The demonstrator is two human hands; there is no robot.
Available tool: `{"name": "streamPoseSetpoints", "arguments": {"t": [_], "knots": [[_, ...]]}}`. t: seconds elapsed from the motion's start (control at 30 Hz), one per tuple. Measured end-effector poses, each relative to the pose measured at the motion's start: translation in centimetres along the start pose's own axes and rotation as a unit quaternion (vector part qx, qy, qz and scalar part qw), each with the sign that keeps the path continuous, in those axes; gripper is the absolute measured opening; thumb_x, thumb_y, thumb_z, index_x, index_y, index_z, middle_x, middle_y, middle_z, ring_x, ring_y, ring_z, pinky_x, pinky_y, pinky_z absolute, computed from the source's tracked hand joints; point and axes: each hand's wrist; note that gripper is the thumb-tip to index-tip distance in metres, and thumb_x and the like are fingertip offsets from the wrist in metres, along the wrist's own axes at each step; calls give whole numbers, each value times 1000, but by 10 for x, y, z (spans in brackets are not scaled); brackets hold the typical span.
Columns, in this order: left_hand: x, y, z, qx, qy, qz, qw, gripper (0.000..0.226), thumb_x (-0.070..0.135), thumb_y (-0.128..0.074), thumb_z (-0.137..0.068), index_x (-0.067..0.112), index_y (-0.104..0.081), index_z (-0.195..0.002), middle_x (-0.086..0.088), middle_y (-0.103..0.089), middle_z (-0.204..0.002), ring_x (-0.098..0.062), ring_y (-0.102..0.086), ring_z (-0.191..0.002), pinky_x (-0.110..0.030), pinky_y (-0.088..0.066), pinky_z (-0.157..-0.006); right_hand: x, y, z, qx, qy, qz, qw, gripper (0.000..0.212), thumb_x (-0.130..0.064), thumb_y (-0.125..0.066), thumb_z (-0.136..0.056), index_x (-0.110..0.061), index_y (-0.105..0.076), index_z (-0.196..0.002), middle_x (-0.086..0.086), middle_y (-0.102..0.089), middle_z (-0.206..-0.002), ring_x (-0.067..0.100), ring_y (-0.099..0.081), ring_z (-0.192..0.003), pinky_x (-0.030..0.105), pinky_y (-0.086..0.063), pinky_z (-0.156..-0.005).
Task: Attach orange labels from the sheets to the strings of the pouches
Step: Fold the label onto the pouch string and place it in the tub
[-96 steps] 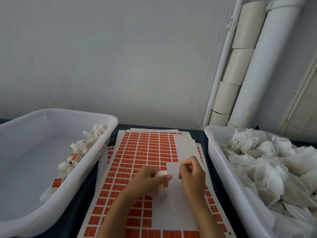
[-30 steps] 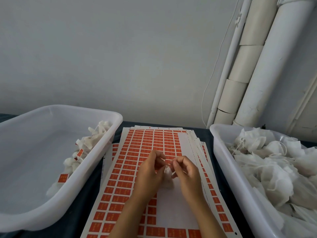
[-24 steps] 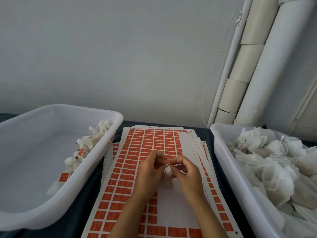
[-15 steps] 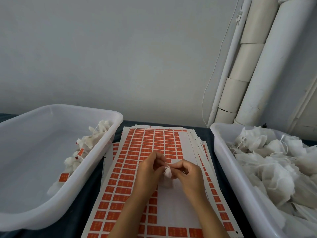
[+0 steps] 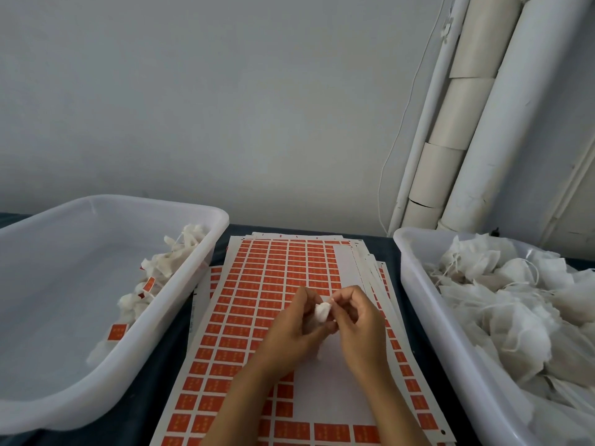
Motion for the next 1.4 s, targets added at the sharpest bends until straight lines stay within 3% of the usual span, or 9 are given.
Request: {"name": "streamPoseSetpoints", "arguments": {"t": [0.1,0.23,0.47,0.6,0.8,1.4], "knots": [[1,1,-4,51,-11,-21,998,7,22,-57,-92,24,-50,-91,15,-59,-77,4,-59,-69,-9,-46,-58,0,4,-1,-22,41,76,996,17,-19,-65,-84,-31,-54,-80,-19,-61,-80,1,-63,-70,5,-48,-64],[-1,4,-4,65,0,-45,997,12,20,-53,-95,26,-51,-84,13,-56,-71,5,-53,-62,-8,-41,-55,2,7,-2,-64,95,184,976,7,-26,-62,-86,-26,-56,-88,-15,-62,-84,-5,-57,-68,-1,-42,-63],[-5,2,-6,78,18,-41,996,9,21,-54,-95,16,-58,-89,2,-62,-77,-9,-58,-68,-18,-49,-62,3,8,-2,-89,116,279,949,15,-30,-64,-85,-21,-56,-95,-8,-67,-94,2,-55,-70,1,-39,-69],[-6,1,-6,77,17,-43,996,12,23,-57,-93,12,-60,-93,1,-63,-79,-9,-59,-69,-22,-52,-64,-1,8,-1,-60,97,277,954,13,-28,-66,-84,-22,-55,-89,-8,-66,-86,3,-54,-63,2,-39,-62],[-8,1,-8,104,34,-43,993,18,27,-58,-91,12,-59,-83,3,-58,-68,-2,-52,-57,-12,-45,-56,-2,6,0,-15,56,249,967,18,-24,-68,-82,-27,-50,-83,-16,-55,-73,1,-52,-54,2,-38,-57],[6,4,-5,70,54,1,996,18,24,-59,-91,18,-59,-74,6,-58,-66,0,-55,-58,-12,-47,-60,6,9,-7,122,-53,141,981,16,-13,-67,-83,-18,-53,-77,-12,-54,-70,4,-56,-60,8,-38,-56]]}}
Point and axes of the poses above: each hand's wrist, its own z-axis away from the middle knuckle, its own y-axis out of the back of the hand, x = y × z
